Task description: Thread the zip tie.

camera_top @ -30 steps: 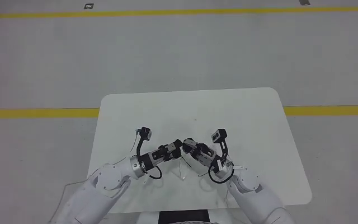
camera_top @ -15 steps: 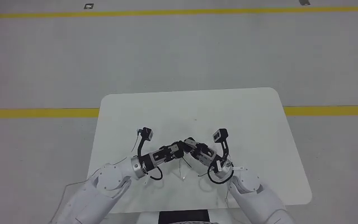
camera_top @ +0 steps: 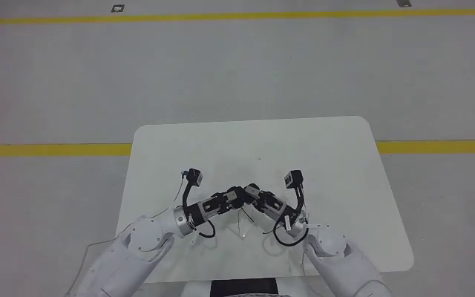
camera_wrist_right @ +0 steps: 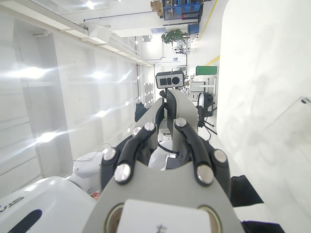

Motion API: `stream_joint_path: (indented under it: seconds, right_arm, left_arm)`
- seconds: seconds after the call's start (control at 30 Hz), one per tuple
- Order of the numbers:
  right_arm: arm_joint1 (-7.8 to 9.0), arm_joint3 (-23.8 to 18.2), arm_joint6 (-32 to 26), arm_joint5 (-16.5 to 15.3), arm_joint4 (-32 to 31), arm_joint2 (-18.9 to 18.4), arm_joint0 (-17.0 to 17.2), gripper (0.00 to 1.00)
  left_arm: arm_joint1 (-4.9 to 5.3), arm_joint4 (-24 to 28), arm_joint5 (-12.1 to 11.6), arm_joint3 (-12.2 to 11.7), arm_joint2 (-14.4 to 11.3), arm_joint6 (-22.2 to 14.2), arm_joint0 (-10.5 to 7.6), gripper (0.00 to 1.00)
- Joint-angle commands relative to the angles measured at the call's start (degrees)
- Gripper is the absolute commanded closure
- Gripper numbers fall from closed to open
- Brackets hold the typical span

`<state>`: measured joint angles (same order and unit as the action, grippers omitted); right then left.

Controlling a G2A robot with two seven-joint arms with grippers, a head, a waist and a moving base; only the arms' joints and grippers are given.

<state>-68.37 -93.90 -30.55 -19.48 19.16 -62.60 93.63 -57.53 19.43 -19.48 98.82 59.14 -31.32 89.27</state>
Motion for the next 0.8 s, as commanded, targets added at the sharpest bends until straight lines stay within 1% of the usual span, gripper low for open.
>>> stream_joint_path:
  seconds: [0.0, 0.47, 0.77]
  right_arm:
    - [-0.02, -0.1, 0.2, 0.0, -0.6, 0.0, 0.0, 1.0]
    - [-0.09, -0.2, 1.3, 0.0, -4.4, -0.6, 0.1, 1.0]
    - [-0.14, -0.4, 1.1, 0.0, -5.5, -0.7, 0.2, 1.0]
  left_arm:
    - [-0.02, 0.0, 0.0, -0.2, 0.0, 0.0, -0.05, 0.69]
    - [-0.11, 0.3, 0.1, -1.0, -0.1, 0.4, -0.48, 0.8]
    - [-0.21, 0.2, 0.4, -1.3, -0.4, 0.4, -0.82, 0.84]
